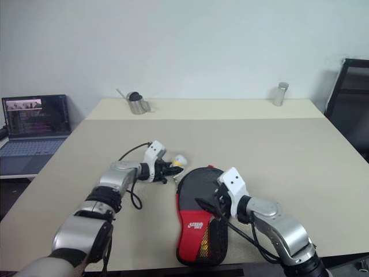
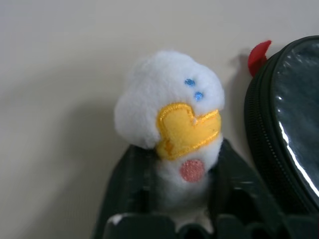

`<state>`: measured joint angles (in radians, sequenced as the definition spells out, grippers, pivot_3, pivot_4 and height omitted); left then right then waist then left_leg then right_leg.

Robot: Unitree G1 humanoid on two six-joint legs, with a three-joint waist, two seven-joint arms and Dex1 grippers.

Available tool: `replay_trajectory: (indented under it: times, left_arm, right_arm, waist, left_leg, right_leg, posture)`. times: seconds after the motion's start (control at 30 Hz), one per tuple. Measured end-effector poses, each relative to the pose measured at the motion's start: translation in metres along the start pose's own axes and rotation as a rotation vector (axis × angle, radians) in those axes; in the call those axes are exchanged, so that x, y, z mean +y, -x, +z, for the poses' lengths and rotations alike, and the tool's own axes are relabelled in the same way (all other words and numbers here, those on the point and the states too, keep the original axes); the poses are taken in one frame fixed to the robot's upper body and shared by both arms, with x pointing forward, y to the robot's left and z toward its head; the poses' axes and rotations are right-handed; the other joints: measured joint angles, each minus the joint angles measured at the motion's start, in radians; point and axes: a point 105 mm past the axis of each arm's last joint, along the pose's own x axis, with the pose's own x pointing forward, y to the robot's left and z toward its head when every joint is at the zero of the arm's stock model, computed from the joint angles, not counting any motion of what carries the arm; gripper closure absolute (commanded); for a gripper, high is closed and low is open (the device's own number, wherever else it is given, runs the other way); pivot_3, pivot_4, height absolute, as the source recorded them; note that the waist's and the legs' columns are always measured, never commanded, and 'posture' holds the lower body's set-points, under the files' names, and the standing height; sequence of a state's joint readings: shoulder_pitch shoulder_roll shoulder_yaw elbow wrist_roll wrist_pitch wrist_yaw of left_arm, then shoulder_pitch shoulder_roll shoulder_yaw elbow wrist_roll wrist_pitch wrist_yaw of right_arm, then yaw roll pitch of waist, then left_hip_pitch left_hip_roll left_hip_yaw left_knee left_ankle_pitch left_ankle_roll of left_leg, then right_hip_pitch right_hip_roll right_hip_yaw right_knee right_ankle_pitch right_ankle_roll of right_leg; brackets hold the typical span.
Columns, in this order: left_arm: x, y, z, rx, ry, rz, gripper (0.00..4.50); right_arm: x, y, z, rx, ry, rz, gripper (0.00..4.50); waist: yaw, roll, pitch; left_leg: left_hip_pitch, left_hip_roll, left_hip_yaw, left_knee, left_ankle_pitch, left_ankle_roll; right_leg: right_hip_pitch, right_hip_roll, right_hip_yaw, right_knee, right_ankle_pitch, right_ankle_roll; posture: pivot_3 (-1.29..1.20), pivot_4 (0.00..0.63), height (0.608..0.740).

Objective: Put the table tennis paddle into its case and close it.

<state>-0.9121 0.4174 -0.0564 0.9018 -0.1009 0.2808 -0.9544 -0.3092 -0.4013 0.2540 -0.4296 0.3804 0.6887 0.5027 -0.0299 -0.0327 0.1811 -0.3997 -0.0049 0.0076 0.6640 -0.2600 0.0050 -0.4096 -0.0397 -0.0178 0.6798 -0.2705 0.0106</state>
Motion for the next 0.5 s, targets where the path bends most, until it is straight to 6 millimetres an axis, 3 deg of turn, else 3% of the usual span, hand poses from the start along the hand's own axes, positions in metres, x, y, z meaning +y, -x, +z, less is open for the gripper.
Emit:
replay_trajectory:
  times: [0.07, 0.2, 0.33, 0.5]
  left_arm:
    - [-0.001, 0.003, -0.001, -0.008, 0.008, 0.002, 4.31]
    - [-0.002, 0.009, -0.004, -0.012, 0.022, 0.012, 4.31]
    - [-0.004, 0.012, -0.005, -0.005, 0.024, 0.019, 4.31]
    - [-0.006, 0.015, -0.003, -0.003, 0.027, 0.02, 4.31]
  right_arm:
    - [0.001, -0.002, 0.007, -0.021, 0.022, 0.033, 0.0]
    - [-0.007, -0.01, 0.004, -0.005, 0.009, 0.049, 0.0]
    - [-0.019, -0.021, -0.01, 0.056, 0.033, 0.031, 0.0]
    - [-0.012, -0.03, -0.034, 0.17, 0.082, 0.066, 0.0]
  waist:
    - [-0.001, 0.0, 0.0]
    - [-0.001, 0.0, 0.0]
    - [0.001, 0.0, 0.0]
    - [0.001, 0.0, 0.0]
  left_leg:
    - [0.0, 0.0, 0.0, 0.0, 0.0, 0.0]
    - [0.0, 0.0, 0.0, 0.0, 0.0, 0.0]
    - [0.0, 0.0, 0.0, 0.0, 0.0, 0.0]
    - [0.0, 0.0, 0.0, 0.0, 0.0, 0.0]
  right_leg:
    - [0.0, 0.0, 0.0, 0.0, 0.0, 0.0]
    - [0.0, 0.0, 0.0, 0.0, 0.0, 0.0]
    - [0.0, 0.0, 0.0, 0.0, 0.0, 0.0]
    - [0.0, 0.0, 0.0, 0.0, 0.0, 0.0]
  posture:
    - [0.0, 0.15, 0.74]
    - [0.0, 0.15, 0.74]
    - [0.0, 0.15, 0.74]
    - [0.0, 0.15, 0.74]
